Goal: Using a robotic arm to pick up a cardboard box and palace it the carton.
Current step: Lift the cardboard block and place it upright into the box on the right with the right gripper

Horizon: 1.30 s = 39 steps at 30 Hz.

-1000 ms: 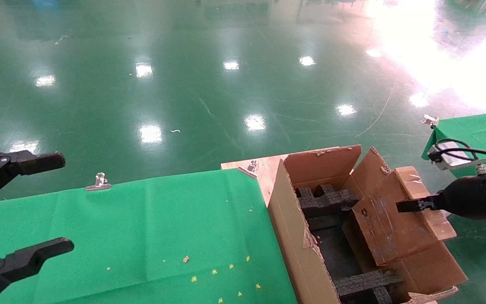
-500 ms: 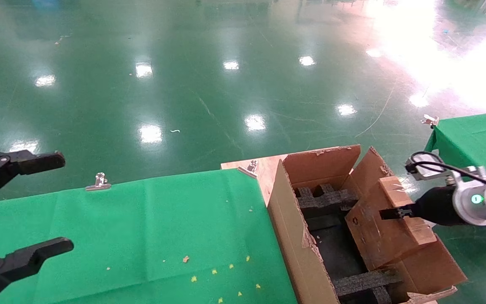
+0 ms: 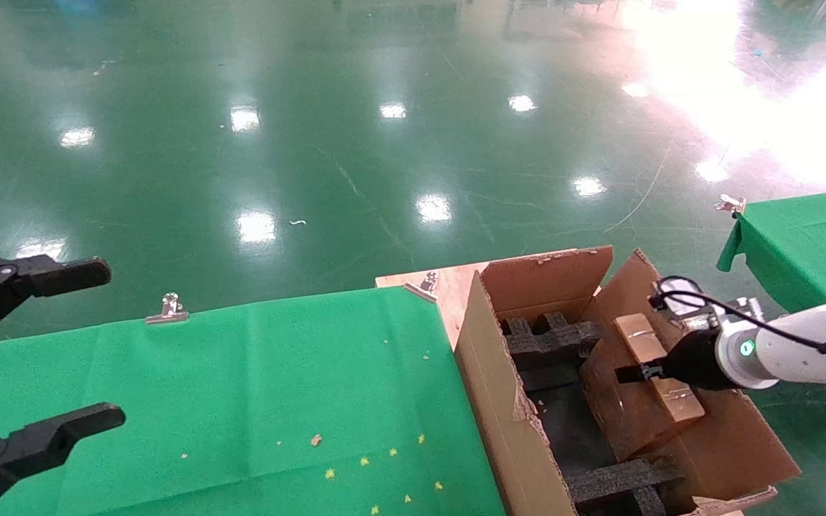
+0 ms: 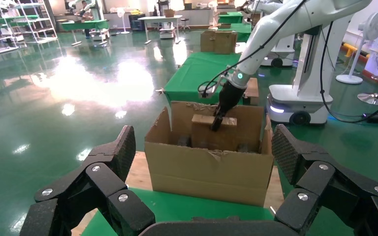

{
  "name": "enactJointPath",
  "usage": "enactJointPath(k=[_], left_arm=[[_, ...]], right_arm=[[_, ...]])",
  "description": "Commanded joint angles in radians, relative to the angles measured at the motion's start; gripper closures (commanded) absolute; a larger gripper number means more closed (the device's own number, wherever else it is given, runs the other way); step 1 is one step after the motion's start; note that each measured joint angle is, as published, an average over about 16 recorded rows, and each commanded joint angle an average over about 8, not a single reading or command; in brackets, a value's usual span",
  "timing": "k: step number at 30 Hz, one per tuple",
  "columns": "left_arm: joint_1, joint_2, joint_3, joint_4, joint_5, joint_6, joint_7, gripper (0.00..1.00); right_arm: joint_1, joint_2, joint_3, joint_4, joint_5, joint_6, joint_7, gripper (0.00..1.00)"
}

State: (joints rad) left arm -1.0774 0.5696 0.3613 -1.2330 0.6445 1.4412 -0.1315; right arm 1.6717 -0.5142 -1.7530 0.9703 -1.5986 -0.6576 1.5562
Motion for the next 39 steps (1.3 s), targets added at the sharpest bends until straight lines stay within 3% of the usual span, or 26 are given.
enactJointPath(k=[1,9,16,18,39], left_arm=[[0.0,0.0,0.0,0.0,0.0,0.0,0.0,0.0],[0.0,0.0,0.0,0.0,0.0,0.0,0.0,0.0],[0.0,0.0,0.0,0.0,0.0,0.0,0.0,0.0],[0.0,0.0,0.0,0.0,0.0,0.0,0.0,0.0],[0.0,0.0,0.0,0.0,0.0,0.0,0.0,0.0]], right_arm=[[-0.019,-0.016,-0.001,-0.025,0.016,0.01,-0.015,1.0],[-0.078,-0.058,0.01,-0.106,0.086,0.032,-0.094,0.97],[-0.104,-0.078,0.018,-0.146,0.121,0.039,-0.137,0.13],[-0.107,-0.081,0.02,-0.15,0.126,0.04,-0.141,0.0],[-0.094,-0.069,0.019,-0.134,0.113,0.04,-0.129,0.0]])
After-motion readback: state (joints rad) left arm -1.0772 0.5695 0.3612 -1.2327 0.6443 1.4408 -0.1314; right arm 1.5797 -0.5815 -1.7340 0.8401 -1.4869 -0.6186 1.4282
